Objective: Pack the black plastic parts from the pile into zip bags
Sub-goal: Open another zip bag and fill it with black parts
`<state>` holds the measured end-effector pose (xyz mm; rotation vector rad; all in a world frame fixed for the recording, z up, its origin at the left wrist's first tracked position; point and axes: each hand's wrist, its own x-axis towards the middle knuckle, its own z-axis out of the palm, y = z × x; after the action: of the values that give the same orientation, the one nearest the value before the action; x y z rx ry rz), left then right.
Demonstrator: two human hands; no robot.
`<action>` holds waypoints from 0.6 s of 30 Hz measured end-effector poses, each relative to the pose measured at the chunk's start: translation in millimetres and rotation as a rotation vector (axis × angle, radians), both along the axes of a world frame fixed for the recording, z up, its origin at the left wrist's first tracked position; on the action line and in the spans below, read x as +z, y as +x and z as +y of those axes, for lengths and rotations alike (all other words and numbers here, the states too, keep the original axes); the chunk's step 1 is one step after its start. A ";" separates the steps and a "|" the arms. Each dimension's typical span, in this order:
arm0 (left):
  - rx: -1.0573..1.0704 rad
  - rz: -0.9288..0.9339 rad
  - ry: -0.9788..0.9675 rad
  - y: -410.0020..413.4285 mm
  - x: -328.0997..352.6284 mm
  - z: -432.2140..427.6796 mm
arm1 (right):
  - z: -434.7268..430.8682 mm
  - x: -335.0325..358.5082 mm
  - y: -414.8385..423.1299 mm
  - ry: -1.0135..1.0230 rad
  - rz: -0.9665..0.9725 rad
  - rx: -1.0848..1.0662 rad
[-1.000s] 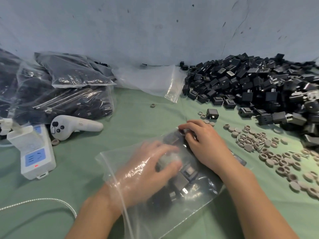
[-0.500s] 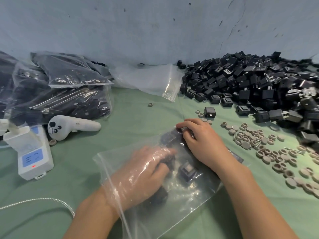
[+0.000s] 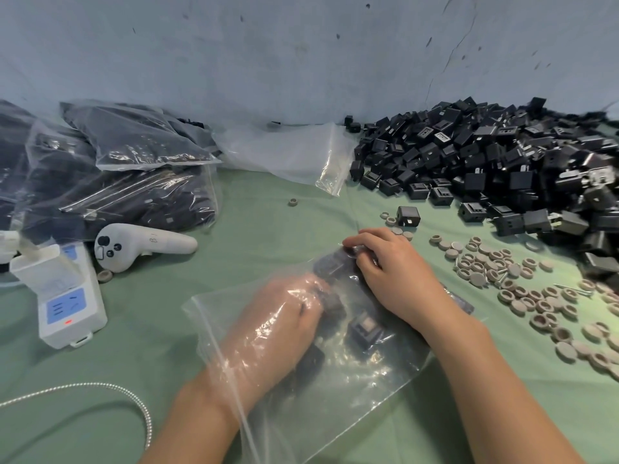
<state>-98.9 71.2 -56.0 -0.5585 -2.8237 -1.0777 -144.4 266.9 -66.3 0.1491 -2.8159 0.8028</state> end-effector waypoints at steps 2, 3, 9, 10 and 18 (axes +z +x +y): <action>0.041 0.025 -0.038 -0.7 0.3 1.5 | -0.2 0.4 0.3 0.001 -0.002 0.001; 0.039 0.028 -0.031 -1.1 0.5 0.9 | -0.2 0.6 0.3 0.001 -0.003 0.002; -0.173 -0.051 0.015 5.5 9.5 -11.3 | -0.5 0.4 -0.1 -0.004 0.001 0.001; -0.193 -0.025 0.001 6.7 10.4 -10.7 | -0.5 0.3 -0.4 -0.008 0.003 0.000; -0.207 0.060 -0.236 -2.8 7.9 8.5 | -1.6 1.1 1.0 -0.004 0.005 0.001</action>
<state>-101.7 79.7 -48.1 -0.9040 -2.9083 -0.7396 -143.4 265.3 -65.2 0.1519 -2.8095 0.8074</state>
